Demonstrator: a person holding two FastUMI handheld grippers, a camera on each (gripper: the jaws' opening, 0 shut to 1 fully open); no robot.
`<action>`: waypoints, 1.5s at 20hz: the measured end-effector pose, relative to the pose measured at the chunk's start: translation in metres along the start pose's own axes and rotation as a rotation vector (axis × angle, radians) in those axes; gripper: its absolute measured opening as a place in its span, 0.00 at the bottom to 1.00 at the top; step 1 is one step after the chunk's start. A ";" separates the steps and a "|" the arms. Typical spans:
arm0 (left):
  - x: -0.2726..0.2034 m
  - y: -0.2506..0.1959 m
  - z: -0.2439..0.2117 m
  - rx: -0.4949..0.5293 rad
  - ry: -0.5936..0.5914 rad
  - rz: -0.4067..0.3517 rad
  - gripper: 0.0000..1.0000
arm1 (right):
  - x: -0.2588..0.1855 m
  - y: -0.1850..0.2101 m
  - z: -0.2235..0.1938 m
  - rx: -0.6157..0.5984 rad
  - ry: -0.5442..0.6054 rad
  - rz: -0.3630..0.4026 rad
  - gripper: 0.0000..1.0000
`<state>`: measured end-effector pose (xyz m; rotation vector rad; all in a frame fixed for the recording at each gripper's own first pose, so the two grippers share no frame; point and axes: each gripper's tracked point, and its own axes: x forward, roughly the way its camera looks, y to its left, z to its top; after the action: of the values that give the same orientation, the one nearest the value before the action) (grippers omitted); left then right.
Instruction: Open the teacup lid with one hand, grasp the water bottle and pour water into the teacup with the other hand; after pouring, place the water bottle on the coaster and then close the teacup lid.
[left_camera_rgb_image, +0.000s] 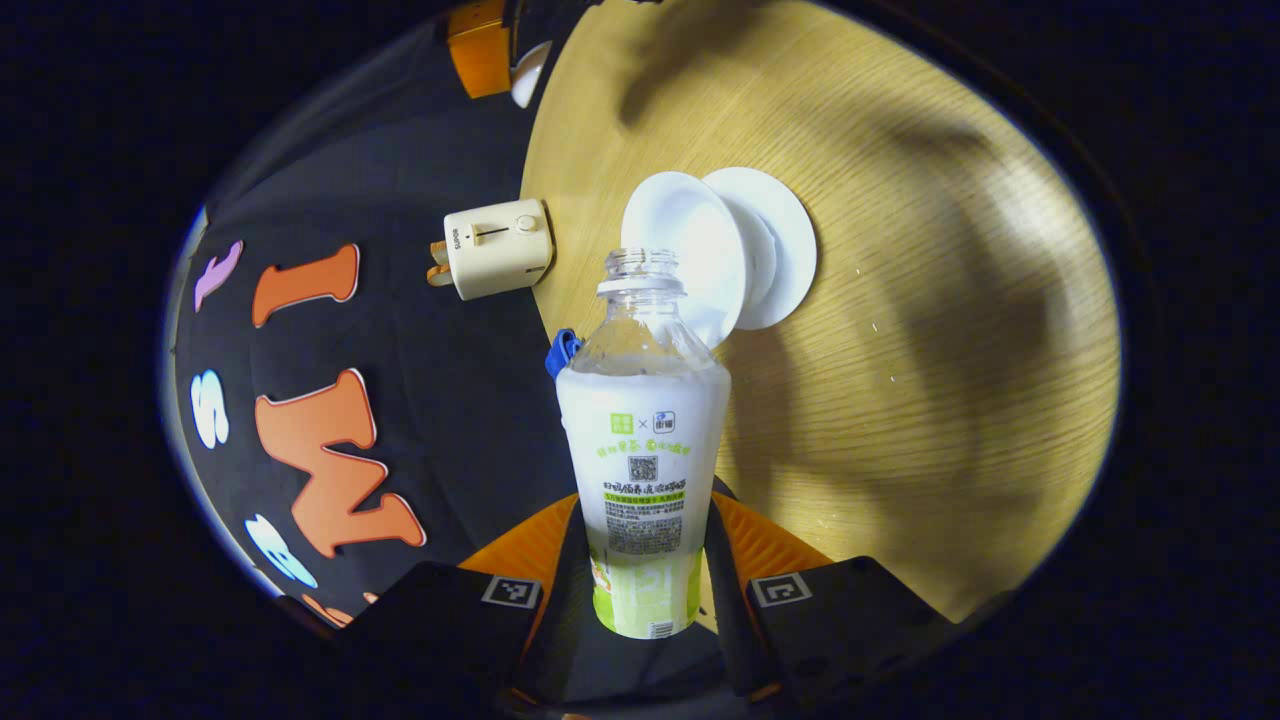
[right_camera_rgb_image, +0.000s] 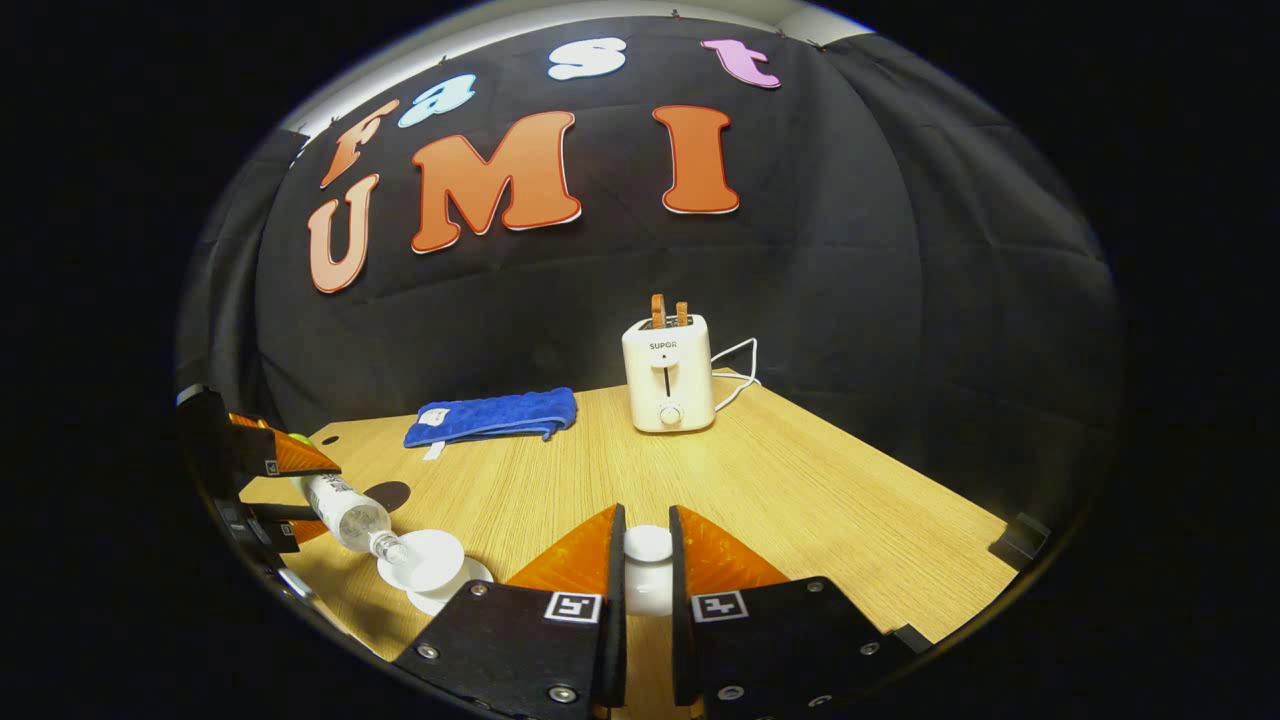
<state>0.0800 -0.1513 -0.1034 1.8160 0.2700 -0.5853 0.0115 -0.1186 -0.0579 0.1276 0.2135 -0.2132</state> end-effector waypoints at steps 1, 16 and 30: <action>-0.002 -0.003 0.000 -0.056 -0.014 -0.003 0.66 | 0.000 0.000 -0.001 0.001 0.001 -0.002 0.18; 0.015 0.041 -0.023 -1.104 -0.149 0.054 0.57 | 0.005 0.021 -0.009 -0.024 0.019 0.032 0.18; 0.073 0.102 -0.099 -1.693 -0.334 0.173 0.61 | 0.010 0.034 -0.018 -0.039 0.047 0.066 0.19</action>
<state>0.2145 -0.0986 -0.0350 0.0970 0.2368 -0.2936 0.0256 -0.0851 -0.0740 0.1011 0.2595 -0.1409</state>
